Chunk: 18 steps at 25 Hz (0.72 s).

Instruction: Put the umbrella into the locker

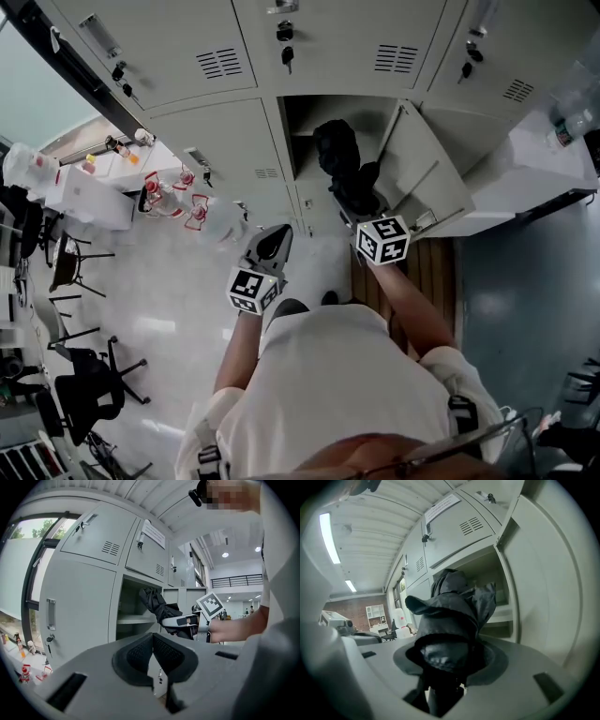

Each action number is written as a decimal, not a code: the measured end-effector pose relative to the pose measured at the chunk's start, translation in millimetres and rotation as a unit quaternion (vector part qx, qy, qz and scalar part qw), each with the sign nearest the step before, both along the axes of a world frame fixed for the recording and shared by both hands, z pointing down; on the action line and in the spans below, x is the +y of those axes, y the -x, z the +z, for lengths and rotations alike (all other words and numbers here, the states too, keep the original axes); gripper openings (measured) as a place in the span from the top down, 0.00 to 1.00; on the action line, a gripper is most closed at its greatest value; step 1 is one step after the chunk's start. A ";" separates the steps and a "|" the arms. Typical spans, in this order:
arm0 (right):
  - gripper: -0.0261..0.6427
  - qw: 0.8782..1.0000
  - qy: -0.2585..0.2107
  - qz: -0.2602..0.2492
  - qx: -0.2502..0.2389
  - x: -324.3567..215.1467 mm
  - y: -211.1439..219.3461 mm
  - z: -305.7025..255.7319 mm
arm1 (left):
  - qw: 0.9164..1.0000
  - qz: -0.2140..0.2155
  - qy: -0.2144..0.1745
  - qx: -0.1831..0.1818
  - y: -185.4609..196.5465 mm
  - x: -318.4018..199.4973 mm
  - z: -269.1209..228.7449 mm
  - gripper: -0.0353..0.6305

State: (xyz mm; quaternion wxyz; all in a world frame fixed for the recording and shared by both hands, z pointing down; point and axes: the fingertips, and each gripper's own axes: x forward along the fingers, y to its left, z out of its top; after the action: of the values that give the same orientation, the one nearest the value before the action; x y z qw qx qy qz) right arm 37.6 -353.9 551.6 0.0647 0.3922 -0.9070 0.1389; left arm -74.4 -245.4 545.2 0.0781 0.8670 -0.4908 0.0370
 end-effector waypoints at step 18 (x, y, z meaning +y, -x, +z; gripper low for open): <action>0.63 0.980 -0.061 0.078 0.175 -102.8 24.3 -10.4 | 0.996 0.086 -0.025 0.005 17.7 -79.8 -21.0 0.94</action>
State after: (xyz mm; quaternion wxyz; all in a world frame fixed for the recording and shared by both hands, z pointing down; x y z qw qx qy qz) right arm 13.3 -456.7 541.1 0.1871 0.4835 -0.8549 0.0176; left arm -92.1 -325.2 524.1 0.0552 0.9077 -0.4150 0.0270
